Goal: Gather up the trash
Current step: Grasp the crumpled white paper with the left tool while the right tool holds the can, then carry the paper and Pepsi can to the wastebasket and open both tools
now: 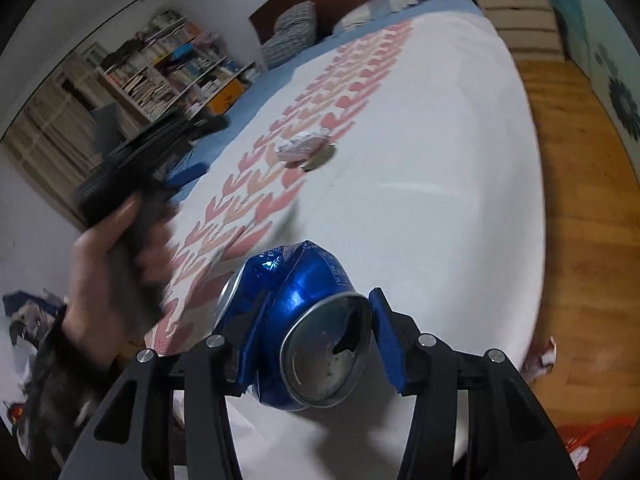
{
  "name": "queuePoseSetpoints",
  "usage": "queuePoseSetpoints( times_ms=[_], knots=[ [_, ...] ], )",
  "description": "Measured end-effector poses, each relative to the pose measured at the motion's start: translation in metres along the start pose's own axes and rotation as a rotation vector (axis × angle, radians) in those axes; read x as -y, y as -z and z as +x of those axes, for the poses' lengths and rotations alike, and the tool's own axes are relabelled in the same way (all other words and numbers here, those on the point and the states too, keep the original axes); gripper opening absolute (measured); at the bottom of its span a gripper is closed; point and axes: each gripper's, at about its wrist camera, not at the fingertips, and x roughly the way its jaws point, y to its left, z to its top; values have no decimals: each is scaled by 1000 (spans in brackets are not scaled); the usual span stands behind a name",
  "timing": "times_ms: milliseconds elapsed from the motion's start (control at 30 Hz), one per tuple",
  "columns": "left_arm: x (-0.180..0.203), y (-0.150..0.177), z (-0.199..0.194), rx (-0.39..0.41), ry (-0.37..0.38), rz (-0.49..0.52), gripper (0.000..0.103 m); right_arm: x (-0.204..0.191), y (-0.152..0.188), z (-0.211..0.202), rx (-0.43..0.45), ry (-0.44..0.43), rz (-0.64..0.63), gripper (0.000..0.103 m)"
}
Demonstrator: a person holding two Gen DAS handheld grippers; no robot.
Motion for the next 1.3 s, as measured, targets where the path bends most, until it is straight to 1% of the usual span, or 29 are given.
queuePoseSetpoints(
  times_ms=[100,133,233,300,367,467,600,733,800,867,900,1000,1067,1133,1200,1233,1300],
  knots=[
    [-21,-10,45,-76,5,-138,86,9,7,-6,-8,0,34,50],
    [-29,-12,59,-96,-6,-172,86,11,9,-6,-12,2,35,50],
    [-35,-14,84,-134,-59,-202,86,15,11,-4,-27,1,42,50],
    [-31,-13,96,-154,-52,-186,86,18,11,-1,-36,2,49,49],
    [-21,-11,106,-171,-64,-138,86,18,11,3,-42,-3,53,49],
    [-10,-9,118,-195,-63,-83,86,16,10,9,-47,-8,47,49],
    [-2,-5,124,-213,-77,-36,86,12,9,14,-57,-14,49,50],
    [-9,-8,127,-192,-71,-71,85,10,11,13,-62,-16,48,50],
    [-14,-9,127,-179,-50,-105,85,6,13,9,-64,-14,46,50],
    [-18,-10,126,-170,-43,-120,74,6,14,5,-66,-10,46,50],
    [-20,-9,126,-173,-47,-118,64,6,15,4,-66,-9,46,50],
    [-25,-8,121,-177,-31,-125,50,9,20,-3,-62,0,47,49],
    [-32,-5,112,-159,-41,-144,48,12,23,-8,-55,5,55,50],
    [-37,-2,102,-159,-44,-171,47,13,25,-13,-47,7,58,49],
    [-38,3,84,-150,-27,-189,46,17,27,-16,-42,1,70,49],
    [-36,5,75,-148,-21,-187,46,18,27,-18,-39,-1,77,49],
    [-26,8,45,-117,5,-168,46,23,29,-26,-32,-8,94,49]
  ],
)
